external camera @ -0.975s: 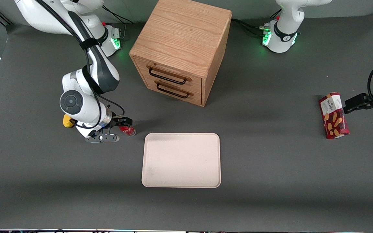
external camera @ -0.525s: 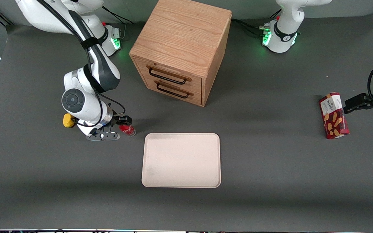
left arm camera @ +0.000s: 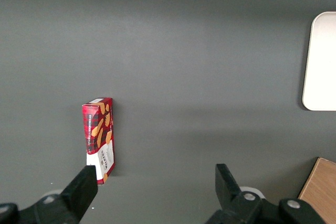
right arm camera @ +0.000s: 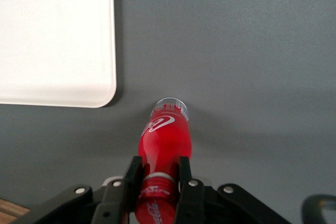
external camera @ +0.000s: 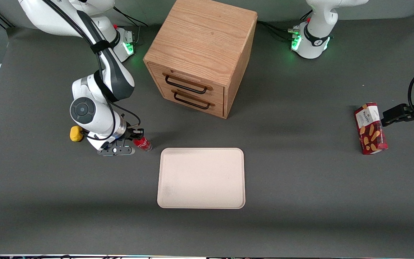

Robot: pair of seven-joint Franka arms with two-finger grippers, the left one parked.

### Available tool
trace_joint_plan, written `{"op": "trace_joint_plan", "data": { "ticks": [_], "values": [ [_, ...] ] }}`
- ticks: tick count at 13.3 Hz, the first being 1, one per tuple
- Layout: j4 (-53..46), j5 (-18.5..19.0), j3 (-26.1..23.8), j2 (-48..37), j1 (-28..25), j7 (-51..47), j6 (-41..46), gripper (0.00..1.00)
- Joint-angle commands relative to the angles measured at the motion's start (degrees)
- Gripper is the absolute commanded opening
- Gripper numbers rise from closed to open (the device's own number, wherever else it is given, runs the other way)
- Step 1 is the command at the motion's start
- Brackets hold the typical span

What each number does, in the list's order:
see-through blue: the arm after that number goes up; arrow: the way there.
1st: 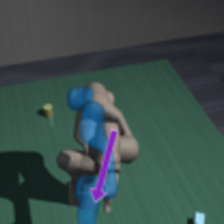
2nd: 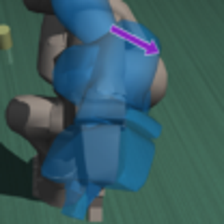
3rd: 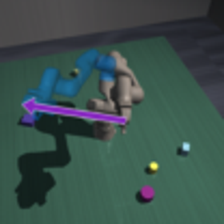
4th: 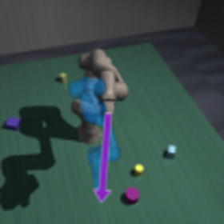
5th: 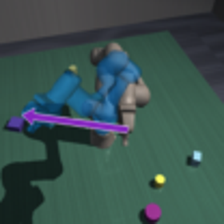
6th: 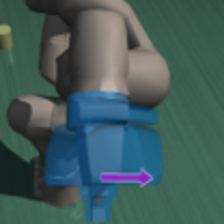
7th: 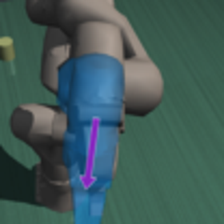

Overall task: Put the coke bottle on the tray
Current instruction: 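Close the right gripper around the red bottle's body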

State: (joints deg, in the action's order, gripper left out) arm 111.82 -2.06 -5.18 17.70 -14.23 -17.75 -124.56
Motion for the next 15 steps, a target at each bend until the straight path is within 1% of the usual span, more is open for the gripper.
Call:
{"op": "trace_joint_plan", "data": {
  "ticks": [1,4,7,8,9,12,15],
  "values": [
    [1.64,0.74,-0.62,-1.61,-0.19,-1.15,-0.77,0.0],
    [-0.02,0.83,-0.62,-2.22,-0.01,-0.62,0.2,0.0],
    [-7.03,1.44,-0.62,-2.23,0.25,-0.09,8.43,0.0],
    [-10.02,2.84,-0.62,-1.88,0.25,-0.01,10.72,0.0],
    [-12.92,3.37,-0.71,-1.7,0.43,0.43,13.18,0.0],
    [-22.93,3.64,-0.62,0.84,0.51,2.53,20.65,0.0],
    [-36.8,6.01,-0.62,6.1,0.6,4.48,30.92,0.0]
  ]
}}
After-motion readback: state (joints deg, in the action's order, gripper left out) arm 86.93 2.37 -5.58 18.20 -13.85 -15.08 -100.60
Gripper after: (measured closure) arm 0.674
